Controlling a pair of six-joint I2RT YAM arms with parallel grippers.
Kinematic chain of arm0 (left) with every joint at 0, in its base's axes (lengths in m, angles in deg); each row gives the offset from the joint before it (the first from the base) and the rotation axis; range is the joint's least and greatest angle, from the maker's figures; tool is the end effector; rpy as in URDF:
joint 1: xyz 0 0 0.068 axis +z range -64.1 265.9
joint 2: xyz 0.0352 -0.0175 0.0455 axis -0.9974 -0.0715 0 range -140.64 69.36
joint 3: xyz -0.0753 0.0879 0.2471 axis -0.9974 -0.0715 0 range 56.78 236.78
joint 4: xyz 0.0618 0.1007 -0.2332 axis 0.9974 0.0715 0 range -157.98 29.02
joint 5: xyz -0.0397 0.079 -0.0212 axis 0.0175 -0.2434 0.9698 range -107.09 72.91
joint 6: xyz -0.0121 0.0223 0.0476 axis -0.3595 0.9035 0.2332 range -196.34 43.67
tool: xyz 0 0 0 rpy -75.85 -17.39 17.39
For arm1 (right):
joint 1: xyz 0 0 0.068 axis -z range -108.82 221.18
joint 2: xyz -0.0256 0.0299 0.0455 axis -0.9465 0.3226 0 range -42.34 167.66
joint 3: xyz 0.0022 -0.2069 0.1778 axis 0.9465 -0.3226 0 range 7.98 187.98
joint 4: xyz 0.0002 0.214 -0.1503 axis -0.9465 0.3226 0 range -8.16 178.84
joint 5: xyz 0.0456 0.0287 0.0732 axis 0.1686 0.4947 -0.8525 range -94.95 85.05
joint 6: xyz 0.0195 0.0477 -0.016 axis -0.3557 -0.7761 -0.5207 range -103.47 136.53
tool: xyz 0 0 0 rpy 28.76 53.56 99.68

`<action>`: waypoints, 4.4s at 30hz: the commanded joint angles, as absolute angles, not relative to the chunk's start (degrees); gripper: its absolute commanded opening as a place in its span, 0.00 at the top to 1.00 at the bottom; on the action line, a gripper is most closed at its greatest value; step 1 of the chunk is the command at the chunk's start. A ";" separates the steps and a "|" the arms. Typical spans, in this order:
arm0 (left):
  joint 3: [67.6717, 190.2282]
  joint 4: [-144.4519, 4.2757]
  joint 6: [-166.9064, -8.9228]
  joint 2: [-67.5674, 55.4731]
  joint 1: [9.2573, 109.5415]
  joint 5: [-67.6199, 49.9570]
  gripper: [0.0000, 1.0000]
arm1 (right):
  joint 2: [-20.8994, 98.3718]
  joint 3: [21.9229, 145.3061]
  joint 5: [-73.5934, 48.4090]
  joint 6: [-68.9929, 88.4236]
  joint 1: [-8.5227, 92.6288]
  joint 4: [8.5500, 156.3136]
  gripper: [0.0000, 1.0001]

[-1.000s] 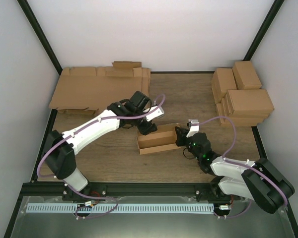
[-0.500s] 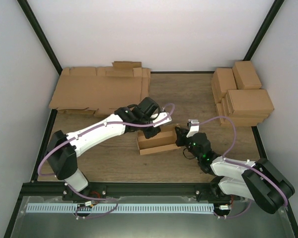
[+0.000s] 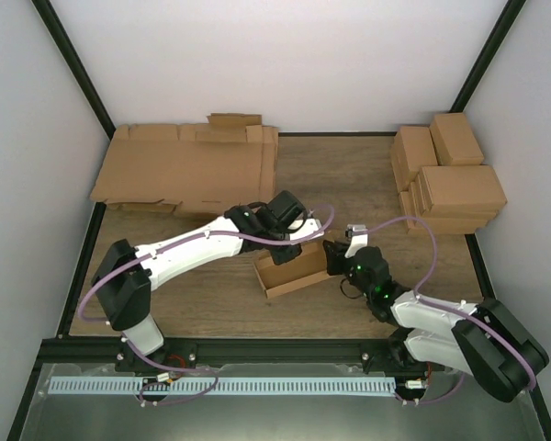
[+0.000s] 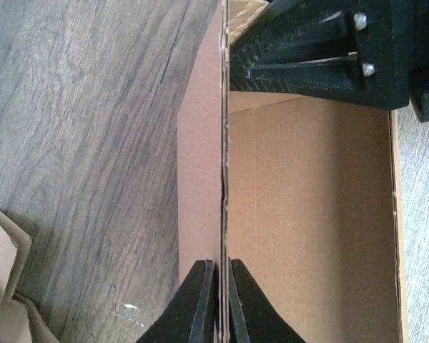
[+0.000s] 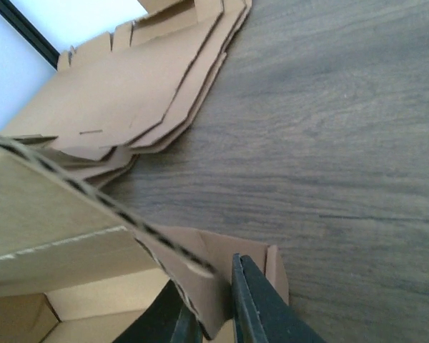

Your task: Fold the paper box

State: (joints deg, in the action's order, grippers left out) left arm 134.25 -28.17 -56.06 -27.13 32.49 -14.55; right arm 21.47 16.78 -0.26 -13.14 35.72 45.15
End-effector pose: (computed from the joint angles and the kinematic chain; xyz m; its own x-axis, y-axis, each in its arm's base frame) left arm 0.2118 -0.2881 0.2590 -0.1958 0.8444 -0.4987 0.9420 0.3032 0.1436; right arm 0.1622 0.1120 0.1496 -0.4775 0.2656 -0.8376 -0.3206 0.8348 0.4475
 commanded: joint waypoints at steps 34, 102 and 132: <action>130.79 -28.94 -64.27 -30.04 20.91 -26.57 0.96 | -6.75 27.99 -2.92 -28.02 34.71 103.20 0.38; 96.12 -52.41 -138.30 5.23 19.89 -18.42 0.23 | 20.50 35.86 -22.67 -17.69 46.79 101.86 0.89; 88.09 -61.60 -144.23 -1.85 21.18 -16.85 0.71 | 20.08 32.21 -22.57 -22.53 46.74 102.05 0.73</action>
State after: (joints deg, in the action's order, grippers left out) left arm 85.25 -67.65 -146.29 -2.74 20.67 -12.89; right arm 20.31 31.49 -25.46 -23.37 47.02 93.67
